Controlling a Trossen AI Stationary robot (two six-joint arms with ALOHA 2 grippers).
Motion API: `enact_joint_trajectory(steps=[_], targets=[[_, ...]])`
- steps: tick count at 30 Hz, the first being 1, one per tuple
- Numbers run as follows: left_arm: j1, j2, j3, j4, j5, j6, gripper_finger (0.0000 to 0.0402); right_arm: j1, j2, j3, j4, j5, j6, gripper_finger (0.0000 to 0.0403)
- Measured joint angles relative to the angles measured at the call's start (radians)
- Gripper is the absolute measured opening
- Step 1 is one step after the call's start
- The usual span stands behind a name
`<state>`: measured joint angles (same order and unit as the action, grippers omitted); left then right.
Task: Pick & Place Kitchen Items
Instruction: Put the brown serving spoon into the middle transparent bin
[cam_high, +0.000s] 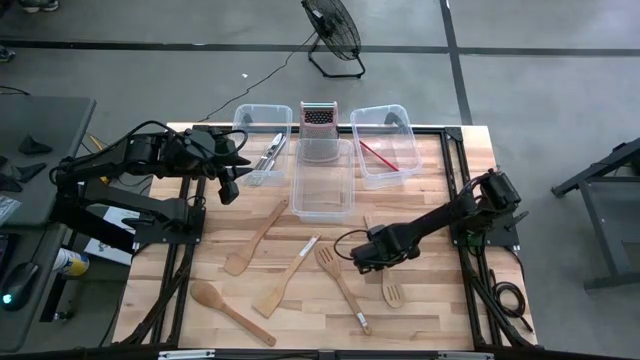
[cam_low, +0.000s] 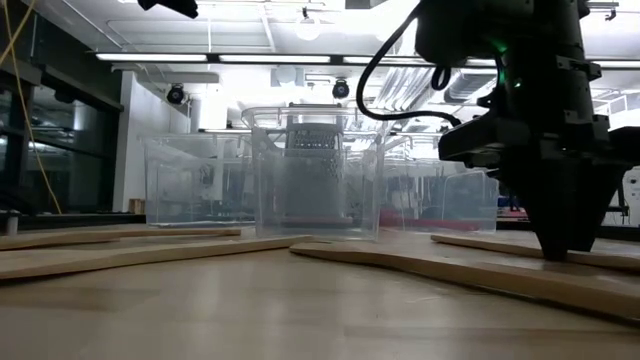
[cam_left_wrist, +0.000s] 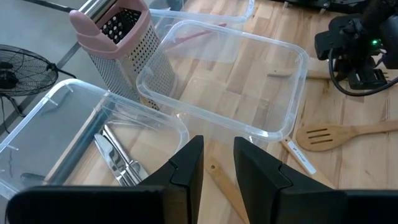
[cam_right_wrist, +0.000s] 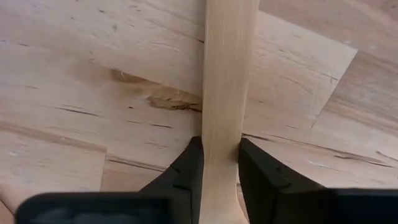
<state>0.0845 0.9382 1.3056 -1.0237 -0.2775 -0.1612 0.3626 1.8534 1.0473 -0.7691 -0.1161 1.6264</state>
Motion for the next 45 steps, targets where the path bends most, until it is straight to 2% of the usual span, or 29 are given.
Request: enact_joint_trajectory(steps=[7,11,16,27,32,38,45], targets=[[0.000,0.000,0.000,0.000,0.000,0.000,0.0088,-0.001,-0.013,-0.004,0.012,-0.059,-0.007,0.0069],[0.000,0.000,0.000,0.003,0.000,0.000,0.0088,-0.003,-0.068,-0.012,0.014,-0.117,-0.011,0.0069],[0.000,0.000,0.000,0.004,0.000,0.000,0.0088,-0.010,-0.192,-0.006,0.022,-0.155,-0.035,0.0069],[0.000,0.000,0.000,0.004,-0.001,0.000,0.0088,-0.010,-0.513,-0.006,0.069,-0.125,-0.139,0.0068],[0.000,0.000,0.000,0.005,-0.003,0.000,0.0088,-0.010,-0.654,-0.005,0.184,-0.059,-0.275,0.0068],[0.000,0.000,0.000,0.030,-0.002,0.025,0.0088,-0.011,-0.778,-0.005,0.413,0.041,-0.560,0.0068],[0.000,0.000,0.000,0.034,-0.002,0.026,0.0088,-0.011,-0.827,-0.003,0.667,0.005,-0.847,0.0068]])
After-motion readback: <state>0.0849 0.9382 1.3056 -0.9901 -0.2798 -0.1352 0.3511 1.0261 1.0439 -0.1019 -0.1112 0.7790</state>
